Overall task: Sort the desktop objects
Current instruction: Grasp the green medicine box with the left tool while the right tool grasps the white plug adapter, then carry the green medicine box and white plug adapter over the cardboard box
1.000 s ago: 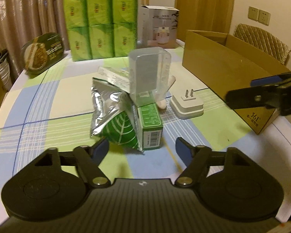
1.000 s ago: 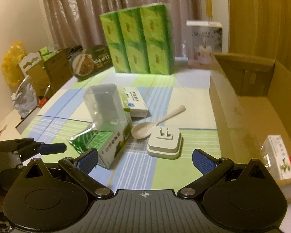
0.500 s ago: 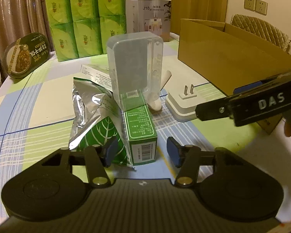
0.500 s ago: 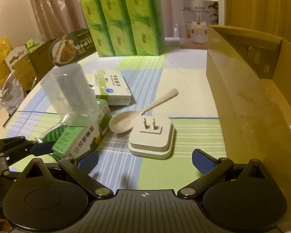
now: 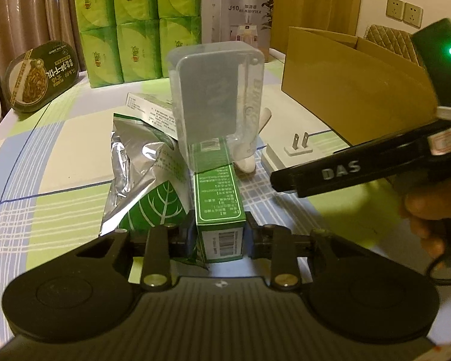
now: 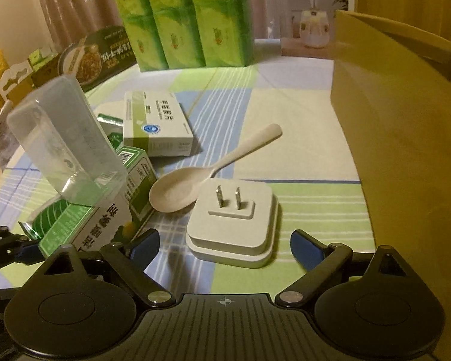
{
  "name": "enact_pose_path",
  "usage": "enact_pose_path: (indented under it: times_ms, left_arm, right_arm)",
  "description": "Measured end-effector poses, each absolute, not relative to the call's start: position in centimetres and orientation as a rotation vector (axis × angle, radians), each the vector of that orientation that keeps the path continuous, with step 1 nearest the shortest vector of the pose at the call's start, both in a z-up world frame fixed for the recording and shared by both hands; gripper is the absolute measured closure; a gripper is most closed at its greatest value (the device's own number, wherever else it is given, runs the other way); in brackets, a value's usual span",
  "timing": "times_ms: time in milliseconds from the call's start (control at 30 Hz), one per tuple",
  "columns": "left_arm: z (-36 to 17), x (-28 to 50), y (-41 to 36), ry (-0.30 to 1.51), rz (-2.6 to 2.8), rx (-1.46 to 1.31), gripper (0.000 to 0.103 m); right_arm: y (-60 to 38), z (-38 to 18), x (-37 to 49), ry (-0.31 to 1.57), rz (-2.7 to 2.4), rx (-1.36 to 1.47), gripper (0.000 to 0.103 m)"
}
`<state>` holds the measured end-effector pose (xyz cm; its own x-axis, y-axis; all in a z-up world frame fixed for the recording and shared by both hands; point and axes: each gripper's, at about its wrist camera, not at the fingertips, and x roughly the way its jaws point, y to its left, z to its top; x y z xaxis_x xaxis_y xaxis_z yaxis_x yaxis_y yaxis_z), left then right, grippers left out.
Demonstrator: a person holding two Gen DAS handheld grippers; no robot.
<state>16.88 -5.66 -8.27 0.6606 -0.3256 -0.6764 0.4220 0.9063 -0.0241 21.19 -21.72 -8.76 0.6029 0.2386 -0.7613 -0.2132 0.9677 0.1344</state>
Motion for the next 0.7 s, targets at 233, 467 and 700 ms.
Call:
enact_pose_path:
  times_ms: [233,467,700]
  left_arm:
    - [-7.9,15.5,-5.4,0.753,-0.437,0.129,0.079]
    - [-7.6,14.5,-3.4,0.829,-0.436,-0.106,0.079]
    - [-7.3,12.2,-3.4,0.858,-0.433,-0.115,0.079]
  right_arm:
    - [-21.6,-8.7,20.9,0.875,0.245,-0.019,0.04]
    - [-22.8,-7.5,18.0,0.881,0.262,-0.012,0.04]
    - [-22.9,-6.5,13.5,0.88,0.294,-0.027,0.04]
